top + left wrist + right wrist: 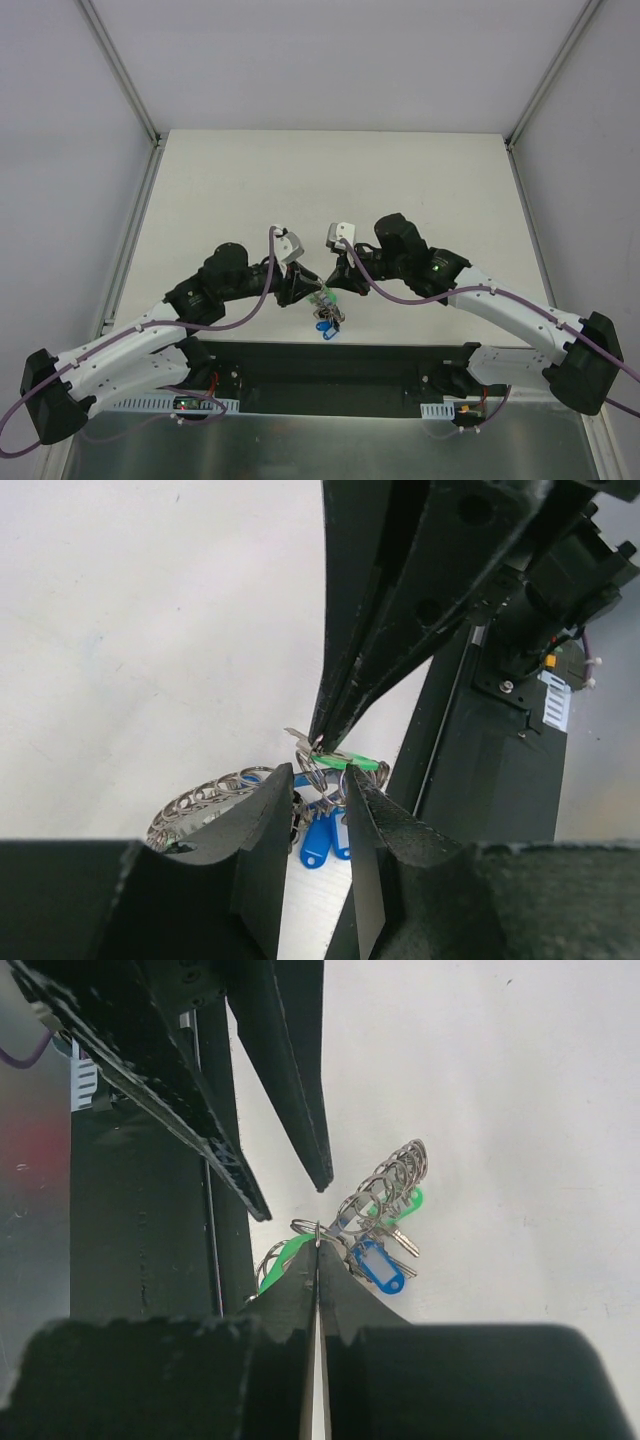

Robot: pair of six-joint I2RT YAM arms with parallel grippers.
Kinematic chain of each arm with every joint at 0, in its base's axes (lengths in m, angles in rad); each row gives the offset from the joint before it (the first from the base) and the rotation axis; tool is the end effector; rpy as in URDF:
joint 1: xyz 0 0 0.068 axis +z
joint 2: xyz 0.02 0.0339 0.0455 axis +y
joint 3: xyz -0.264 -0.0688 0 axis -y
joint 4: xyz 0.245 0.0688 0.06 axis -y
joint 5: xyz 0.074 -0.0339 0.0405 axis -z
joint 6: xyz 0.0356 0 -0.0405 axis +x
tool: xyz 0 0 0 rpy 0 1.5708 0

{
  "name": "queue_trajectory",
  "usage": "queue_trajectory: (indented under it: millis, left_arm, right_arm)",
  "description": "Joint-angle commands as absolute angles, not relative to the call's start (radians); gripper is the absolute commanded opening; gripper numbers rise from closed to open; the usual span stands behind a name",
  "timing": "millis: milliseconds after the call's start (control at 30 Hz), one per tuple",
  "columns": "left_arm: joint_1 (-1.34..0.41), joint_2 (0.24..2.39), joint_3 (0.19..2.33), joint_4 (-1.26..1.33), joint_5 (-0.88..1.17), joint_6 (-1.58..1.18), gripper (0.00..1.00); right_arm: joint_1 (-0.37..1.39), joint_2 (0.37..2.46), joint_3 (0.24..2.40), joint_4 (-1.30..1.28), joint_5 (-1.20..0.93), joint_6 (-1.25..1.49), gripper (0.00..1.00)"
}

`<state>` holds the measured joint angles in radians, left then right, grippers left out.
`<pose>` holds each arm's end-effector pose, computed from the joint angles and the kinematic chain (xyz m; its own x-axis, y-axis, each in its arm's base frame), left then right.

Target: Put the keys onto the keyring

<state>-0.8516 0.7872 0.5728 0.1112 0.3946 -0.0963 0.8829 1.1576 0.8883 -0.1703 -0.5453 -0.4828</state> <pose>0.1163 -0.1535 0.2960 -0.1586 0.0463 -0.9863 0.9355 0.3264 -0.1351 0.1512 0.2131 0.3035 0.2057 -0.3749 -0.9040 -0.9744 0.0070 -0.2246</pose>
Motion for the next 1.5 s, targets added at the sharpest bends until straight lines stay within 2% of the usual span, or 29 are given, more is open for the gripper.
queue_trajectory:
  millis: [0,267,400,700,767,800,833,867,1200,1467]
  left_arm:
    - [-0.877,0.828,0.578,0.161,0.316,-0.14,0.25]
    - [-0.89,0.903,0.609,0.166,0.318,-0.109,0.2]
    - [-0.89,0.916,0.607,0.166,0.318,-0.101,0.13]
    - [-0.899,0.937,0.604,0.184,0.291,-0.089,0.15]
    - [-0.9,0.942,0.601,0.19,0.29,-0.084,0.12]
    - [-0.9,0.945,0.603,0.198,0.288,-0.08,0.09]
    - [-0.903,0.948,0.601,0.198,0.287,-0.078,0.01]
    - [-0.905,0.946,0.601,0.199,0.284,-0.074,0.0]
    - [-0.914,0.884,0.565,0.196,0.244,-0.049,0.0]
    - [-0.916,0.842,0.542,0.186,0.219,-0.035,0.0]
  right_arm:
    - [0.891,1.151,0.933,-0.12,-0.517,-0.462,0.01]
    - [0.9,1.154,0.933,-0.123,-0.503,-0.457,0.01]
    - [0.9,1.155,0.934,-0.123,-0.505,-0.457,0.02]
    - [0.908,1.155,0.939,-0.12,-0.506,-0.453,0.01]
    - [0.91,1.157,0.94,-0.123,-0.505,-0.449,0.01]
    - [0.91,1.157,0.939,-0.124,-0.503,-0.449,0.01]
    - [0.91,1.157,0.94,-0.126,-0.5,-0.449,0.01]
    - [0.911,1.154,0.939,-0.13,-0.497,-0.449,0.01]
    - [0.893,1.111,0.931,-0.207,-0.339,-0.457,0.01]
    - [0.839,1.091,0.917,-0.262,-0.291,-0.422,0.01]
